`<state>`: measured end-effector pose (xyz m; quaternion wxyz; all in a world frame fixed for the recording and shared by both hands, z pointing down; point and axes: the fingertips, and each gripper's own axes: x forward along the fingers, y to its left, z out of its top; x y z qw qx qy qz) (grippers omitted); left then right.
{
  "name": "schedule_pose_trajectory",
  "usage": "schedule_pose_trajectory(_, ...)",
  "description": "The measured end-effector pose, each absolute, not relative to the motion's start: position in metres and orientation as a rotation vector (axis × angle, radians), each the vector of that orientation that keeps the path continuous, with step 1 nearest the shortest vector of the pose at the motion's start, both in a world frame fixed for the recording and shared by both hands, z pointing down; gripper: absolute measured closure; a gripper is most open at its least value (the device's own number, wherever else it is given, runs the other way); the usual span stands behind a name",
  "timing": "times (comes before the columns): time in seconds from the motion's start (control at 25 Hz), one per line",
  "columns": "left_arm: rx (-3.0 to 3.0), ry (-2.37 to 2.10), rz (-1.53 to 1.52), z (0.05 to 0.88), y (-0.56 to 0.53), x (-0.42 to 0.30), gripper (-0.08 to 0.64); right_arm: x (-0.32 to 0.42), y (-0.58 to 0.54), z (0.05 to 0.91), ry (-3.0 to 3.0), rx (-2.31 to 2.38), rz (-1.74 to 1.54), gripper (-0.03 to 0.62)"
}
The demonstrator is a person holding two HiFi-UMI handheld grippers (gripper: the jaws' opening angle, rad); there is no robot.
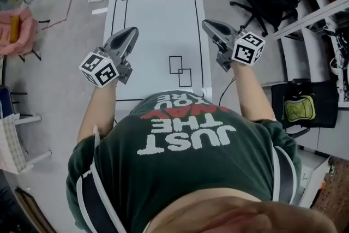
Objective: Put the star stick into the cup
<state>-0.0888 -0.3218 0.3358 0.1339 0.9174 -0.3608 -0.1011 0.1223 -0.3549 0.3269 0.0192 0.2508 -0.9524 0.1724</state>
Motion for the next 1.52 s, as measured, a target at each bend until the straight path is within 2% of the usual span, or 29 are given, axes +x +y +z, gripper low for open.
schedule_pose_trajectory(0.32, 2.592, -1.195, -0.285, 0.322, -0.244, -0.044, 0.549, 0.154, -0.297, 0.327, -2.968, 0.601, 0.479, 0.558)
schedule_pose_trajectory(0.88, 2.672, -1.128, -0.251, 0.317, -0.201, -0.089, 0.551, 0.101, -0.250, 0.323, -2.988, 0.638, 0.479, 0.558)
schedule_pose_trajectory(1.52, 2.664, -1.105, -0.297, 0.320, -0.200, -0.089, 0.549, 0.107, -0.245, 0.319, -2.967, 0.662, 0.384, 0.558)
